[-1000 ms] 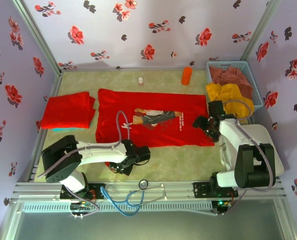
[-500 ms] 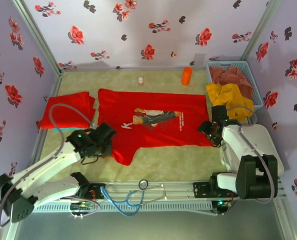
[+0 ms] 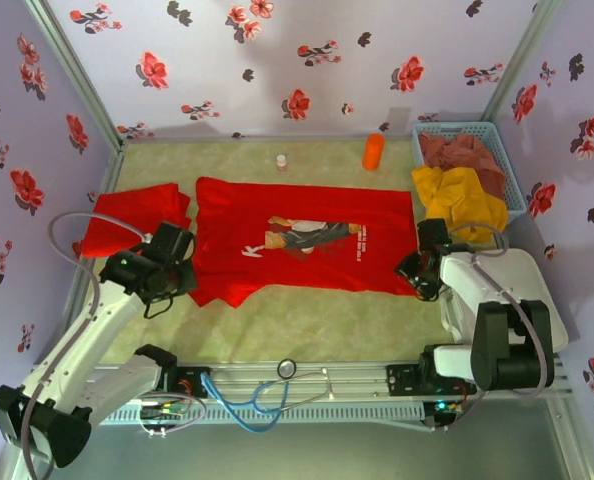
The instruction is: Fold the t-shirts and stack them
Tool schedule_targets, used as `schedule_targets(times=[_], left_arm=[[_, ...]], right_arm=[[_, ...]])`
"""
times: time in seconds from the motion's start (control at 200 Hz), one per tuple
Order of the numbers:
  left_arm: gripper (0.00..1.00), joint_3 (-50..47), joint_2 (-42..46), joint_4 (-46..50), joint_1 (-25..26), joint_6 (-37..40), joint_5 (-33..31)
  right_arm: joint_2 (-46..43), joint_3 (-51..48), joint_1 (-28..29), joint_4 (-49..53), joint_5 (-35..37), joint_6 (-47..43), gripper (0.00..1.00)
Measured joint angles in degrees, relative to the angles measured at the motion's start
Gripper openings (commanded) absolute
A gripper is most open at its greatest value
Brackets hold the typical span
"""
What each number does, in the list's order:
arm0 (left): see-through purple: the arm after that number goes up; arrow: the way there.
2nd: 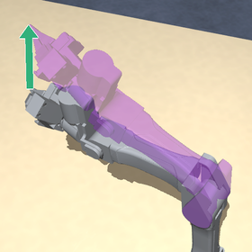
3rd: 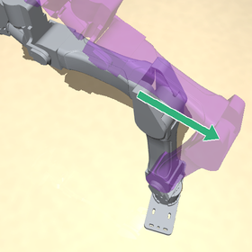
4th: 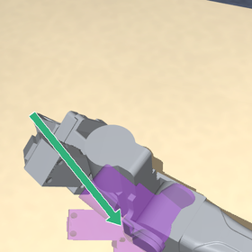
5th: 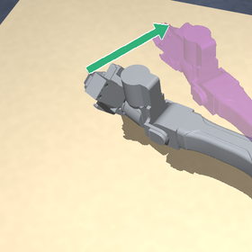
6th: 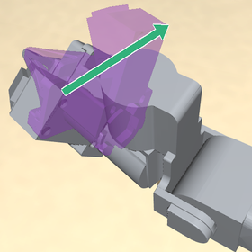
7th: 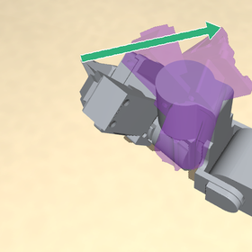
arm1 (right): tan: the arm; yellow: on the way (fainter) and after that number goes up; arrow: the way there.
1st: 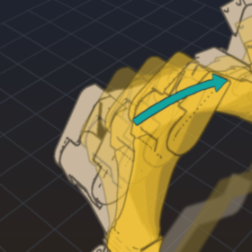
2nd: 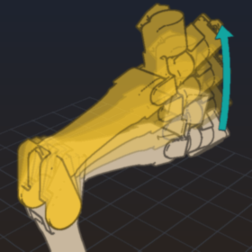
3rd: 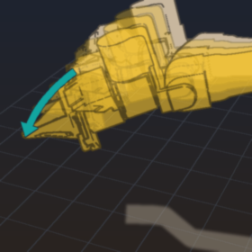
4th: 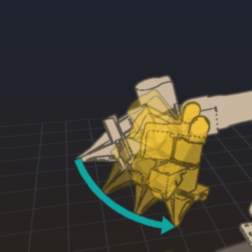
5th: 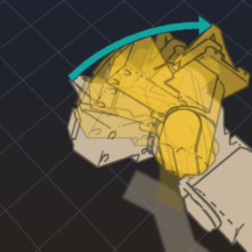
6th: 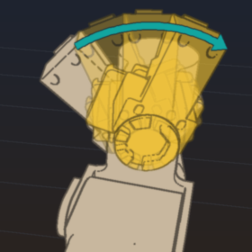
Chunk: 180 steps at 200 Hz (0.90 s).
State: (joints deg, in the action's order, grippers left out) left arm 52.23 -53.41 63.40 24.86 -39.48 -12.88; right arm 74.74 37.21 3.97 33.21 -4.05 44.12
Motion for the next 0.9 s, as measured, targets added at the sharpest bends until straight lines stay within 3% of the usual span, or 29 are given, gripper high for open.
schedule_targets(times=[0.305,0.535,0.785,0.9], left_arm=[[0.00,0.6,-0.4,-0.9,-1.3,1.8,2.5],[0.00,0.6,-1.5,-1.8,-1.3,2.8,3.7],[0.00,0.6,-2.1,-2.3,-1.3,3.3,4.1],[0.00,0.6,-3.1,-2.8,-1.3,3.6,4.6]], right_arm=[[-2.3,-0.4,6.2,2.9,2.8,1.6,0.61],[-5.0,-0.5,7.5,5.7,6.1,2.6,0.59],[-2.4,-2.3,8.0,5.3,7.1,3.0,0.52],[-0.2,-2.5,8.4,4.0,7.1,3.1,0.42]])
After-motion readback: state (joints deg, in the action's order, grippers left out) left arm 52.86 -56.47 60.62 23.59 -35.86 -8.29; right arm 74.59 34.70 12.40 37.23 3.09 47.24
